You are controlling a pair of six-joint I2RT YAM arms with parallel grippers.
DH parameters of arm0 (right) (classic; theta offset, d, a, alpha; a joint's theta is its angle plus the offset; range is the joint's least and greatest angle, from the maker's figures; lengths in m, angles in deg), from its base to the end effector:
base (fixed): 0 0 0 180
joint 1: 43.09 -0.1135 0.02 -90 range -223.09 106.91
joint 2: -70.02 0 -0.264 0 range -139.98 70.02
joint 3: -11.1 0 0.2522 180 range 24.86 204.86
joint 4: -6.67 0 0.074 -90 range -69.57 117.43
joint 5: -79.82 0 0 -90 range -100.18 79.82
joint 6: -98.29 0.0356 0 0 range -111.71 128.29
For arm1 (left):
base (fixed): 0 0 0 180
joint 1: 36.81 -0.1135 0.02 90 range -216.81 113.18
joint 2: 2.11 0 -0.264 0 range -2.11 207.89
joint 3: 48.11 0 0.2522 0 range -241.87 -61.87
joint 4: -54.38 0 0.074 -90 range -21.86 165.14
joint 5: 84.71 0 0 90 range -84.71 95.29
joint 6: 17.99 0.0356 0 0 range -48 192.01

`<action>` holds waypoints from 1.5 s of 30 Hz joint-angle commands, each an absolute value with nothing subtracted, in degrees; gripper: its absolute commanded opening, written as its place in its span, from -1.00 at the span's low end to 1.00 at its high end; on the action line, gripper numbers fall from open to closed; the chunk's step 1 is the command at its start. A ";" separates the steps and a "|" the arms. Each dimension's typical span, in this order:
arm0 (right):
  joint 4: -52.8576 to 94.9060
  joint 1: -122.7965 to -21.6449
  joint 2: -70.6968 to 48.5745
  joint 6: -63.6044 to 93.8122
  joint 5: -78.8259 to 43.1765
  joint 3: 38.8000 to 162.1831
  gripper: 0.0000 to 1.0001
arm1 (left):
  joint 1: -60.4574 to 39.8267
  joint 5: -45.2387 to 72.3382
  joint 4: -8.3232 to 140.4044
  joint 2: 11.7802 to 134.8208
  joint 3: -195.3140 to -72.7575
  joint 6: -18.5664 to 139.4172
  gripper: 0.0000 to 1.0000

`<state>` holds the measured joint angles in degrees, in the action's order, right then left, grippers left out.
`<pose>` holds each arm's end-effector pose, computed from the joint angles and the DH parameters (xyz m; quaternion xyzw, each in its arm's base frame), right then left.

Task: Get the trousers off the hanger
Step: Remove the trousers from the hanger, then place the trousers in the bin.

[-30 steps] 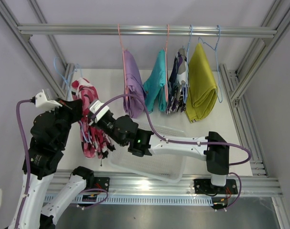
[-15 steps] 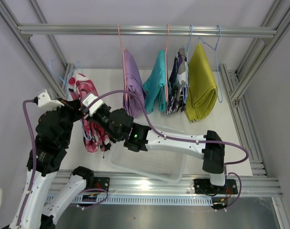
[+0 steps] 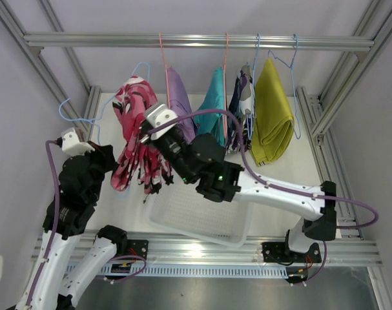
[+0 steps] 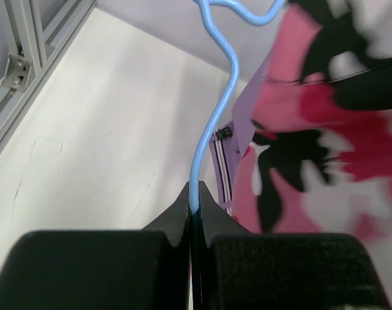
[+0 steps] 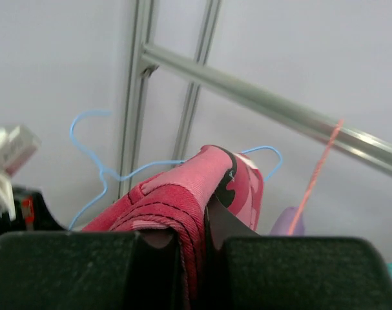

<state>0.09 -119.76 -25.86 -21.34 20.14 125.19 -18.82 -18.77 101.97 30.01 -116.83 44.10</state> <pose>0.1055 0.3673 0.4988 -0.2841 0.4882 0.1953 0.8018 0.1029 -0.0181 0.3839 -0.1973 0.7403 -0.0945 0.6356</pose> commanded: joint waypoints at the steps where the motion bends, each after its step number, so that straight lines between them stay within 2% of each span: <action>1: -7.79 -118.94 -18.23 -23.09 20.66 130.68 -1.00 | -18.53 -20.11 103.21 29.97 -114.78 45.90 -0.99; 20: 7.93 -118.94 2.85 -17.56 20.05 120.32 -1.00 | -18.53 -21.87 102.16 33.05 -110.38 46.43 -0.99; 35: 18.93 -119.21 32.39 -8.41 24.34 85.88 -1.00 | -18.45 -21.25 101.89 31.20 -108.71 45.73 -0.99; 45: 25.08 -119.03 41.45 -4.72 31.03 77.25 -1.00 | -18.45 -20.38 102.25 30.68 -108.27 45.46 -0.99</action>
<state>30.28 -119.08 38.67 -6.74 27.75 76.95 -18.82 -20.54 103.34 31.11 -108.48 45.13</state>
